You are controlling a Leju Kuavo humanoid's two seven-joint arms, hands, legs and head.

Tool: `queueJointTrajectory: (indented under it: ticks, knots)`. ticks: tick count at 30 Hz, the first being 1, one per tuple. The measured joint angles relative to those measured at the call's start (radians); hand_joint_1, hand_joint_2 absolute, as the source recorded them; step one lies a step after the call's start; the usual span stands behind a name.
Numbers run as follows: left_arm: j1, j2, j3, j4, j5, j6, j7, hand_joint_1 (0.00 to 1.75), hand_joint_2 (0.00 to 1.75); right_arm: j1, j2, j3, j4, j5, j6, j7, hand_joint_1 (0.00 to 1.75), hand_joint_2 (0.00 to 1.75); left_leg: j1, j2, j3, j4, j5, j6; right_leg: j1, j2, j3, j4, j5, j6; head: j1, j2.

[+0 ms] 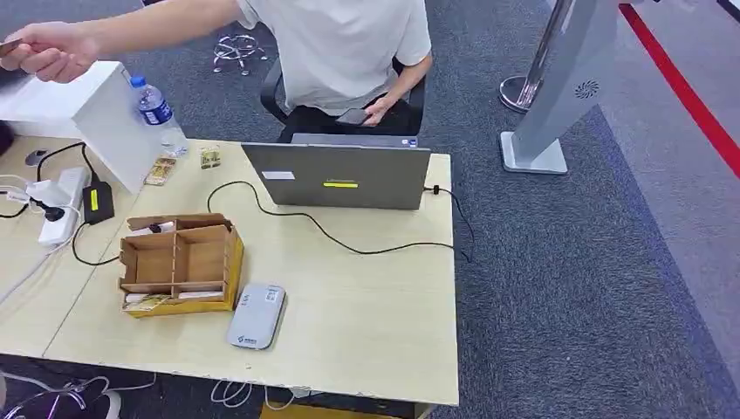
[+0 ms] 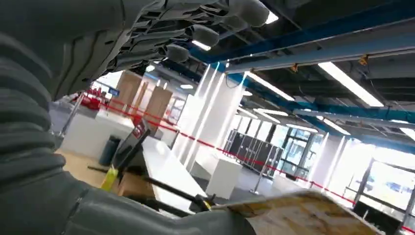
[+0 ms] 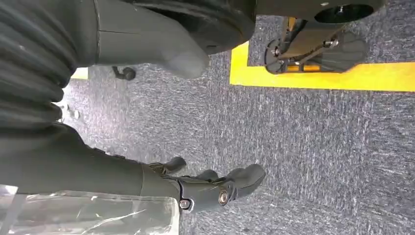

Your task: Pass the card to the sensor for recognition and then transmit it.

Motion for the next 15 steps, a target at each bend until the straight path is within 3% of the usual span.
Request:
queueJointTrajectory:
  ticks: [1, 2, 3, 15]
  knots:
    - [-0.009, 0.002, -0.019, 0.005, -0.021, 0.009, 0.006, 0.00, 1.75, 0.000, 0.000, 0.002, 0.000, 0.000, 0.001, 0.000, 0.00, 1.75, 0.000, 0.000, 0.000, 0.000, 0.000, 0.000, 0.000, 0.000, 0.000, 0.000, 0.000, 0.000, -0.001, 0.000]
    - [-0.019, 0.004, -0.041, 0.010, -0.047, 0.021, 0.017, 0.56, 1.75, 0.000, 0.000, 0.005, 0.000, 0.000, 0.001, 0.003, 0.00, 1.75, 0.000, 0.000, 0.000, 0.000, 0.000, 0.000, 0.000, 0.000, 0.000, 0.000, 0.000, 0.000, 0.000, 0.000]
    - [-0.030, 0.006, -0.059, 0.015, -0.072, 0.032, 0.025, 1.75, 1.75, 0.000, 0.000, 0.006, 0.000, 0.000, 0.001, 0.004, 0.00, 1.75, 0.000, 0.000, 0.000, 0.000, 0.000, 0.000, 0.000, 0.000, 0.000, 0.000, 0.000, 0.000, 0.000, 0.000]
    - [-0.190, 0.019, -0.304, 0.115, -0.376, 0.160, 0.130, 1.75, 1.75, -0.001, 0.000, 0.013, 0.000, 0.000, 0.007, 0.023, 0.00, 1.75, 0.000, 0.000, 0.000, 0.000, 0.000, 0.000, 0.000, 0.000, 0.000, 0.000, 0.000, 0.000, 0.000, 0.000]
